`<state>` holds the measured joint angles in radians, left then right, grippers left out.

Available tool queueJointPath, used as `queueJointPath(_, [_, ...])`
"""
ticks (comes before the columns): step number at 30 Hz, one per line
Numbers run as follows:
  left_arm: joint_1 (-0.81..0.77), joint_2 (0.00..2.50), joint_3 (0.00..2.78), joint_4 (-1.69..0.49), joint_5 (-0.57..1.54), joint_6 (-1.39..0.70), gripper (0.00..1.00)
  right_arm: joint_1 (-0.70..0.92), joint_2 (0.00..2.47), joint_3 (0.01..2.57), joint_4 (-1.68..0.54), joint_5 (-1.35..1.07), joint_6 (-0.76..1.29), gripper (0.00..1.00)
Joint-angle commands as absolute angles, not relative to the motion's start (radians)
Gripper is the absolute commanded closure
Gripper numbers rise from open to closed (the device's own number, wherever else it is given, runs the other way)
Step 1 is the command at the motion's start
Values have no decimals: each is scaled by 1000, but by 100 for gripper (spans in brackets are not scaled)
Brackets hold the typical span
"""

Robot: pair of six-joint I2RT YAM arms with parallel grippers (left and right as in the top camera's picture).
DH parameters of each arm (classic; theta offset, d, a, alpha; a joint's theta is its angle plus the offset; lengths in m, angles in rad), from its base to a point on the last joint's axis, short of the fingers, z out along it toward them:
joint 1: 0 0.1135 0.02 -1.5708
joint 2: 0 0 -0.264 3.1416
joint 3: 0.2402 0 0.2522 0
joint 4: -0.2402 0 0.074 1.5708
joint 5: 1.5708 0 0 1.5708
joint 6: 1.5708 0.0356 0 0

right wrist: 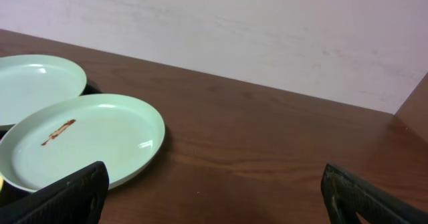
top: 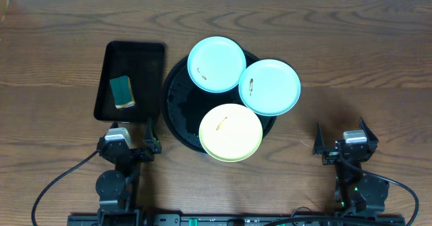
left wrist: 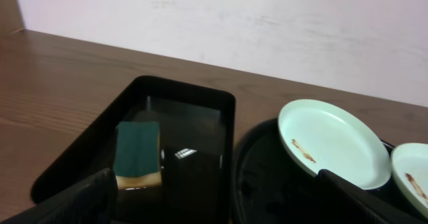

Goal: Clean dirty plates on tray and stack at the side
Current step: 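Reach the left gripper to the green sponge on the black tray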

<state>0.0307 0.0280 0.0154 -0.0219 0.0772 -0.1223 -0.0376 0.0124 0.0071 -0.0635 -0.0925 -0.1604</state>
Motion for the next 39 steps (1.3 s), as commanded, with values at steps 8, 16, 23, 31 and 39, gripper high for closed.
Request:
queueJointPath(8, [28, 83, 138, -66, 51, -156, 7, -21, 11, 6, -68, -86, -142, 1])
queueJointPath(16, [28, 521, 646, -294, 113, -153, 7, -21, 11, 6, -68, -86, -142, 1])
queueJointPath(23, [27, 925, 1164, -596, 303, -151, 7, -21, 11, 6, -68, -86, -142, 1])
queueJointPath(31, [28, 1019, 1257, -583, 463, -151, 8, -21, 11, 6, -68, -86, -142, 1])
queueJointPath(39, [28, 1024, 1257, -724, 372, -155, 15, -21, 11, 6, -68, -86, -142, 1])
